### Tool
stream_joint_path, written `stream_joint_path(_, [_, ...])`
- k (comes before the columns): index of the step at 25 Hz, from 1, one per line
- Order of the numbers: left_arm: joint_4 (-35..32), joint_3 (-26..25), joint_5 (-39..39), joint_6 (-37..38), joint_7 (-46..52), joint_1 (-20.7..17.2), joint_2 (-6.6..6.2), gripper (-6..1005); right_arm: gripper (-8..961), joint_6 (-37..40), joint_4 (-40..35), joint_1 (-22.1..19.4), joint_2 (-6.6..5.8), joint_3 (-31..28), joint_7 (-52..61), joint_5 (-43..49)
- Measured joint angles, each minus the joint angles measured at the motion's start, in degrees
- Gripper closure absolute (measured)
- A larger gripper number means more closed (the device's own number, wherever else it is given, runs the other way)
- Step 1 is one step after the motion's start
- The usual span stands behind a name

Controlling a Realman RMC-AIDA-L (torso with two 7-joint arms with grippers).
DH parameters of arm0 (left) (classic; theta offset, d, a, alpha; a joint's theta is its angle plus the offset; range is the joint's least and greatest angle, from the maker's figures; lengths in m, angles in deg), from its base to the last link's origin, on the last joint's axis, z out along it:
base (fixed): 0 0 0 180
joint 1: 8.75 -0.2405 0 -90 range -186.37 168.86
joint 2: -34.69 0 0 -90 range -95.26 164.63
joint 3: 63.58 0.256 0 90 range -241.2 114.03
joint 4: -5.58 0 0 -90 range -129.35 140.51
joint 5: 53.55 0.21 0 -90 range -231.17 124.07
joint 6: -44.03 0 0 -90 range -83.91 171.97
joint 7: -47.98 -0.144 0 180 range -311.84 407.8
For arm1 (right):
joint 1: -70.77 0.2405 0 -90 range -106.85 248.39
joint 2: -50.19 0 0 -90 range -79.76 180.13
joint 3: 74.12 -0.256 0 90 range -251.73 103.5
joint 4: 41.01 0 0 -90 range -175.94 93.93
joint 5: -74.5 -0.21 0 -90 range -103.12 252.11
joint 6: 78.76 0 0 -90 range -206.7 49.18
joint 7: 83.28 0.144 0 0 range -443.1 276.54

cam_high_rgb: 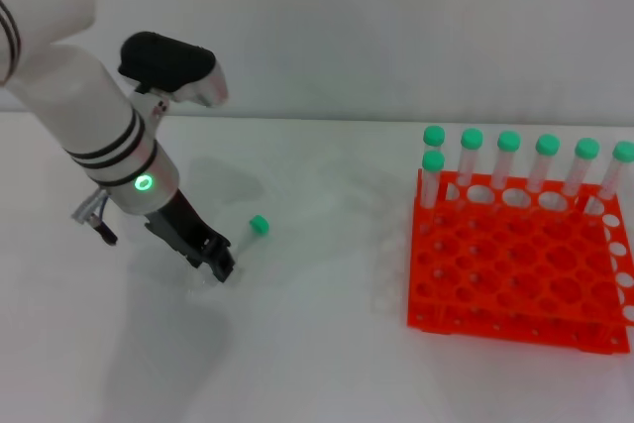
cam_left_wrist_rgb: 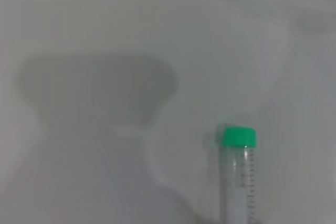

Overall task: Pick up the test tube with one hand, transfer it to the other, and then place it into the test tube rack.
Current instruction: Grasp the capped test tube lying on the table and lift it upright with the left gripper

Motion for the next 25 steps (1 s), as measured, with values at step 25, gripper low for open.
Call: stream_joint_path(25, [-1.5, 0.0, 2.2, -1.1, 1.3, -0.7, 0.30, 687, 99, -0.2, 0.1, -0.6, 0.09, -1.1, 1.5, 0.1])
